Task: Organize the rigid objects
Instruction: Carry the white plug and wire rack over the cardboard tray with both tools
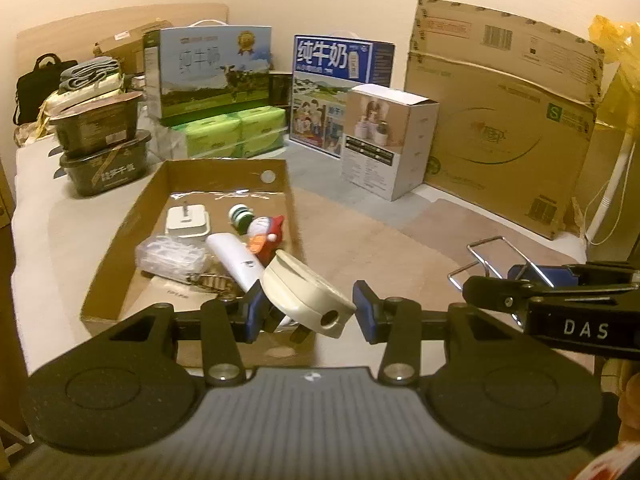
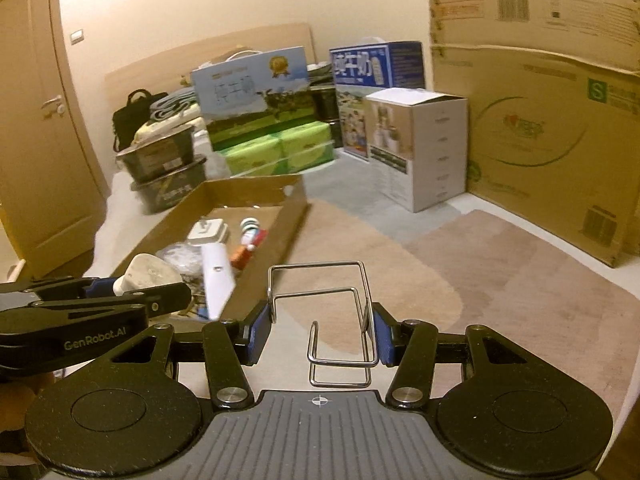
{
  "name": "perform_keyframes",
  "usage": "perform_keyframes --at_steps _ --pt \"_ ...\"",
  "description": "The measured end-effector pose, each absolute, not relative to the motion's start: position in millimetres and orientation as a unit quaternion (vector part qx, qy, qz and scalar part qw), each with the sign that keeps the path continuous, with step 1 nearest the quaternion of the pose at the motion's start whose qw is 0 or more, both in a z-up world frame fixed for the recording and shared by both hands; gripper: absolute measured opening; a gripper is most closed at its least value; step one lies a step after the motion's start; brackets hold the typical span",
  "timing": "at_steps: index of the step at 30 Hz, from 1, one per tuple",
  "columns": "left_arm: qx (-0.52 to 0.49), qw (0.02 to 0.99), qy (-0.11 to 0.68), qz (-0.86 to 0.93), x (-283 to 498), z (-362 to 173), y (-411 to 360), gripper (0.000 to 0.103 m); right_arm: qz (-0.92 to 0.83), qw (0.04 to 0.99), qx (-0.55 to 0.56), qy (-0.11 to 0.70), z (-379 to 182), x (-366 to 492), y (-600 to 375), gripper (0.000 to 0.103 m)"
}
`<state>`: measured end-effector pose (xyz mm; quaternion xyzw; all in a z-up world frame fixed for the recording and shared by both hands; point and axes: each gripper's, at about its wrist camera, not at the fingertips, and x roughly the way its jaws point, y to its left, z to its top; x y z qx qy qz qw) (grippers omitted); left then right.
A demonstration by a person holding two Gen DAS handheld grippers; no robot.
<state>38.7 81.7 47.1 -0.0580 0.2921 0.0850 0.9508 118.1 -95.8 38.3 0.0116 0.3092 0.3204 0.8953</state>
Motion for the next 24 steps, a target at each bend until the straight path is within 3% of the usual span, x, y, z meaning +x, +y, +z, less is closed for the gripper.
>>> perform_keyframes --at_steps 24 --pt "-0.076 0.948 0.289 0.112 29 59 158 0.042 0.366 0.875 -0.017 0.315 42 121 -16 0.052"
